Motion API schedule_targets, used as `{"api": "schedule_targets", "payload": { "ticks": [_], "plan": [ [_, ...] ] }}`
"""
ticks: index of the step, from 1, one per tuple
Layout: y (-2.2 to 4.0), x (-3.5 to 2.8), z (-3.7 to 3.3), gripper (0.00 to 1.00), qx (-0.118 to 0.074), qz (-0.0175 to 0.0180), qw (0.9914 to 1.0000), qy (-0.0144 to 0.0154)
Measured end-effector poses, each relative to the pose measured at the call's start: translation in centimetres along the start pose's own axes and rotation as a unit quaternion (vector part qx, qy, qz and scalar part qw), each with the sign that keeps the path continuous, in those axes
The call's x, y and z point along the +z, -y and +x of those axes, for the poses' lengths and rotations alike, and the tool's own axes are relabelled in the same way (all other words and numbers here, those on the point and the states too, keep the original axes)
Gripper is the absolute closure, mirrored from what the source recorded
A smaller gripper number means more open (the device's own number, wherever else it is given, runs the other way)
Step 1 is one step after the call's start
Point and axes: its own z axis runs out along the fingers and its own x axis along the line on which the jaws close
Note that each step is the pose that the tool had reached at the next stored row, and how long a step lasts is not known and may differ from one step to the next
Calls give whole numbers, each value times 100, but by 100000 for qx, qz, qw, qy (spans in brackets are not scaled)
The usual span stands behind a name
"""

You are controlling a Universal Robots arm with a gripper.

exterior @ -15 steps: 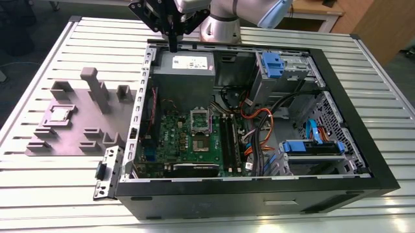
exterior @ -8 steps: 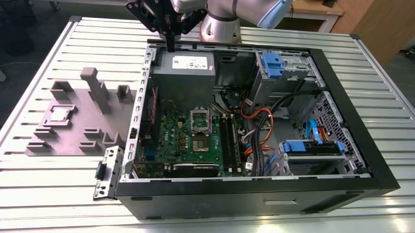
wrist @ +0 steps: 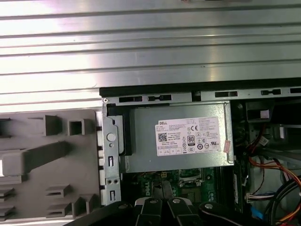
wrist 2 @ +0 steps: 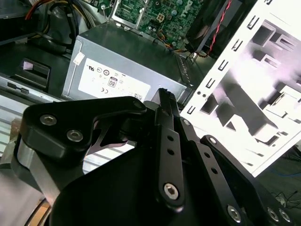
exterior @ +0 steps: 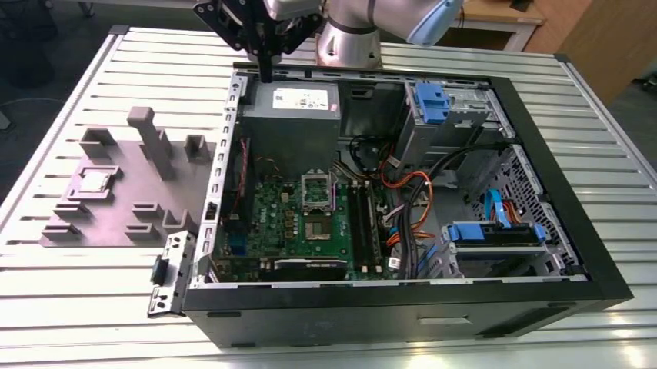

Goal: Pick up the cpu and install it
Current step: 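Reach for the cpu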

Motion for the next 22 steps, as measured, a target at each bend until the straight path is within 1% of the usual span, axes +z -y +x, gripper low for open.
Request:
{"api": "schedule_targets", "payload": {
  "ticks": [22],
  "plan": [
    [8, -3, 109, 89, 3, 0, 100000, 2]
  ]
}}
